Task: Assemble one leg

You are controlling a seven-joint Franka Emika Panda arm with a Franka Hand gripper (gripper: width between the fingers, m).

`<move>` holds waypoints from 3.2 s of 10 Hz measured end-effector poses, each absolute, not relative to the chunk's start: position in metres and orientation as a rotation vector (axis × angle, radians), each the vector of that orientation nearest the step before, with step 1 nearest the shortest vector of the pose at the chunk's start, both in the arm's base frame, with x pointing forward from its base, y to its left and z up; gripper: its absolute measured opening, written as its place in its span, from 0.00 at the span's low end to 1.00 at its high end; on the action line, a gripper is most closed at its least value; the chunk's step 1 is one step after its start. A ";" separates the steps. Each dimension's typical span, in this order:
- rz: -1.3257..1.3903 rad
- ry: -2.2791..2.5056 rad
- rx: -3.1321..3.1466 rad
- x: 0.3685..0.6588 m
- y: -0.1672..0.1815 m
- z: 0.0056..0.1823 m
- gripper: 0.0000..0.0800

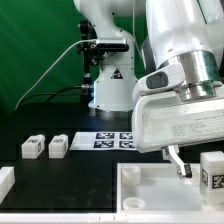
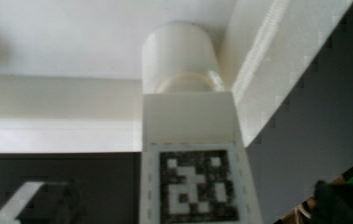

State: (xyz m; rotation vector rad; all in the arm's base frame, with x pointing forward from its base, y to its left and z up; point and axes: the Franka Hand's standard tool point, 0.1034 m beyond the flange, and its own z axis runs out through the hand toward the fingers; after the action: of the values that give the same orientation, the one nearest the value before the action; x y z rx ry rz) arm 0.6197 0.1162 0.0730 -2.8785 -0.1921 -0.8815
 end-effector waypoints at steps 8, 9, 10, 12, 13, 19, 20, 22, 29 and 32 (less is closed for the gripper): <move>0.158 -0.220 -2.932 0.615 0.120 0.088 0.81; 0.164 -0.218 -2.930 0.627 0.118 0.087 0.81; 0.142 -0.213 -2.934 0.628 0.117 0.084 0.81; 0.087 -0.177 -2.945 0.627 0.124 0.077 0.81; 0.090 -0.178 -2.945 0.627 0.123 0.077 0.67; 0.083 -0.171 -2.954 0.629 0.116 0.076 0.37; 0.061 -0.036 -2.960 0.632 0.115 0.075 0.37; 0.048 0.377 -2.932 0.635 0.115 0.075 0.37; 0.215 1.777 -2.364 0.633 0.121 0.073 0.37; 0.165 2.077 -2.006 0.629 0.125 0.071 0.37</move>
Offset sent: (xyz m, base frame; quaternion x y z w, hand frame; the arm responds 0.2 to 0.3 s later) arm 0.0255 -0.0083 0.0210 -0.0445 -0.2252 0.0202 0.9731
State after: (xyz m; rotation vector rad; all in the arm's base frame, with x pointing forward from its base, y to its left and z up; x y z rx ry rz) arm 0.6291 0.1248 0.0705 -2.0060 2.0767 0.1651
